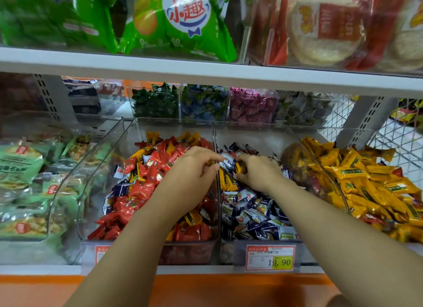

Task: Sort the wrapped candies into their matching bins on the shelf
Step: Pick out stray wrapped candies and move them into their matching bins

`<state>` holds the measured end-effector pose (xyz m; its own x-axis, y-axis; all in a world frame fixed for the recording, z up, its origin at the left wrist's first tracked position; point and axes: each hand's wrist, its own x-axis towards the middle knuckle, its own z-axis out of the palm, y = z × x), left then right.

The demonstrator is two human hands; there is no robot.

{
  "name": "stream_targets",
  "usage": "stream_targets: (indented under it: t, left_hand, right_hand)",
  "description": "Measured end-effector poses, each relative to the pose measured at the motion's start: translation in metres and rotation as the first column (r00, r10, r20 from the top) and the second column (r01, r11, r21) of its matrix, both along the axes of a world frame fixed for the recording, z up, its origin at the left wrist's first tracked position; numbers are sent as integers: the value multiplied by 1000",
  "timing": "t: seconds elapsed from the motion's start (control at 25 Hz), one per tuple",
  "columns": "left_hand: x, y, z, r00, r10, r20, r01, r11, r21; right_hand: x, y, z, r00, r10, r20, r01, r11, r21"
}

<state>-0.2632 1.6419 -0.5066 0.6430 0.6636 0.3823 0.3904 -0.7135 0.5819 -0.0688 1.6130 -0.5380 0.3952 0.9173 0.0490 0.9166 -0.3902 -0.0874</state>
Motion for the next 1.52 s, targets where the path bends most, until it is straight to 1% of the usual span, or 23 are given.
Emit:
stream_targets:
  t: [0.08,0.24,0.44,0.52,0.6,0.68,0.76,0.8,0.84,0.88,0.92,0.96,1.0,1.04,1.12,1.2,1.24,1.32,1.36,1.44,1.52]
  left_hand:
    - [0,0,1,1000,-3,5,3,1000,-4]
    - [4,-1,1,1000,17,12,-17,1000,16]
    - [14,-13,4,999,42,30,-42,999,-3]
    - [16,-17,5,999,37,34,-37,999,-13]
    - [17,-19,5,997,59,39,-58,998,-30]
    - [19,-22,6,995,77,56,-75,996,-40]
    - [20,-24,7,994,84,70,-81,996,-46]
    - [21,-25,7,994,86,73,-83,995,-48]
    - [21,-25,7,993,88,73,-85,995,-45]
    - [21,-25,6,993,91,71,-88,995,-41]
    - [21,-24,6,993,94,68,-91,995,-40]
    - [22,-24,6,993,94,67,-91,995,-41]
    - [22,-24,7,994,93,65,-91,995,-42]
    - [22,-24,7,994,91,63,-89,995,-42]
    - [22,-22,6,995,83,62,-81,996,-38]
    - [19,-20,6,995,70,71,-67,997,-37]
    - [18,-20,5,995,65,76,-63,997,-38]
    - [14,-17,5,995,69,75,-67,997,-34]
    - [12,-15,5,995,73,73,-71,997,-34]
    - [8,-11,5,994,74,75,-71,997,-36]
    - [6,-8,4,995,65,78,-63,998,-29]
  right_hand:
    - [-2,2,2,1000,-25,-4,26,998,62]
    - [-3,-19,18,994,-54,-95,71,979,189]
    - [-5,-70,36,993,17,-113,28,922,387]
    - [-3,-87,43,991,51,-120,17,863,505]
    - [2,-105,49,988,67,-136,35,773,633]
    - [13,-125,53,991,1,-135,99,667,739]
    - [30,-142,53,981,-107,-164,196,584,788]
    - [40,-148,51,968,-164,-189,249,582,774]
    - [49,-152,48,953,-225,-203,301,629,717]
    - [57,-154,44,939,-288,-190,343,716,609]
    - [62,-156,40,925,-345,-160,379,802,462]
    - [65,-158,38,913,-388,-125,407,850,334]
    - [65,-158,37,906,-410,-105,423,869,257]
    - [64,-159,37,904,-415,-108,428,873,234]
    - [59,-157,41,917,-388,-94,397,864,310]
    - [49,-151,45,943,-332,-35,314,845,433]
    - [41,-146,49,960,-279,-20,253,837,484]
    - [21,-129,58,992,-110,-56,122,828,548]
    - [9,-118,60,995,-8,-101,62,835,547]
    - [-14,-95,58,959,164,-233,-35,879,475]
    - [-30,-69,47,907,246,-342,-121,930,348]
